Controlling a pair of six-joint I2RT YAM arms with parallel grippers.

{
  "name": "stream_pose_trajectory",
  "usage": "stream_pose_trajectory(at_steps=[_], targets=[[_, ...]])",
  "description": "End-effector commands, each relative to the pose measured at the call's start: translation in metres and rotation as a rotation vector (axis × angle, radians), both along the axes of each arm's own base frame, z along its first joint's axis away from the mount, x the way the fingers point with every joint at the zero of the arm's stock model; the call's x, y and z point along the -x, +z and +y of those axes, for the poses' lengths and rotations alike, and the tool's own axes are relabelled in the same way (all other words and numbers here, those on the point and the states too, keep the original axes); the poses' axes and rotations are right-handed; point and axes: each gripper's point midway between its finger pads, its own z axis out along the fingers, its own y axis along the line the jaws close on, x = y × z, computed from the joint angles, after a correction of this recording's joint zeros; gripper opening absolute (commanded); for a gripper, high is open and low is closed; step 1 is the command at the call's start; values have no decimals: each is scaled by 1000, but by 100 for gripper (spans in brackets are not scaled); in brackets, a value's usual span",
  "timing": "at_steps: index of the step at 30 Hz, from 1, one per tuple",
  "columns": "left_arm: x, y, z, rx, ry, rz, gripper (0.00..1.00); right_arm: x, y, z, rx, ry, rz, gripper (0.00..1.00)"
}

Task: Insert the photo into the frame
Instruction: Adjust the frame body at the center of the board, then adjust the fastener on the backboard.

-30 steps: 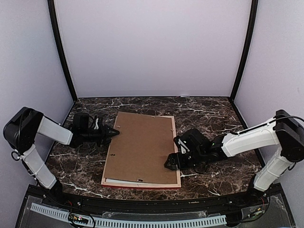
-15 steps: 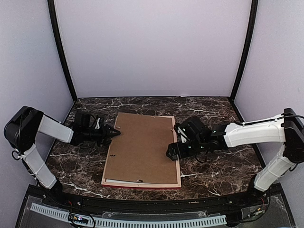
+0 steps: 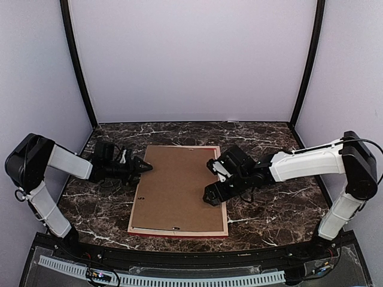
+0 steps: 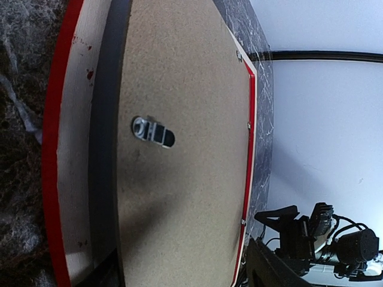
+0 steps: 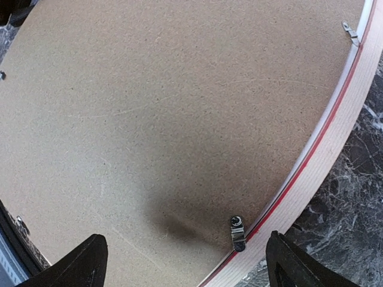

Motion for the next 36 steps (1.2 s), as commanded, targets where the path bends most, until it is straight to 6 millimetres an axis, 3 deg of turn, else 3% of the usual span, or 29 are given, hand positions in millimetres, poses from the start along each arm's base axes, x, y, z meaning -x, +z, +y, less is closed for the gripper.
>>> stream_pose_trajectory(at_steps=[1,17,28,36], targets=[[-6,20,-6,10,-27,-61,67,0,3,12,-30,53,6,93],[-5,14,-11,17,-42,-47,68,-6,0,15,-2,63,-2,92],[0,11,-20,34,-59,-41,68,-61,35,-24,-43,-206,-94,92],[0,7,-23,34,-76,-35,68,-80,33,-36,-98,-285,-59,92]])
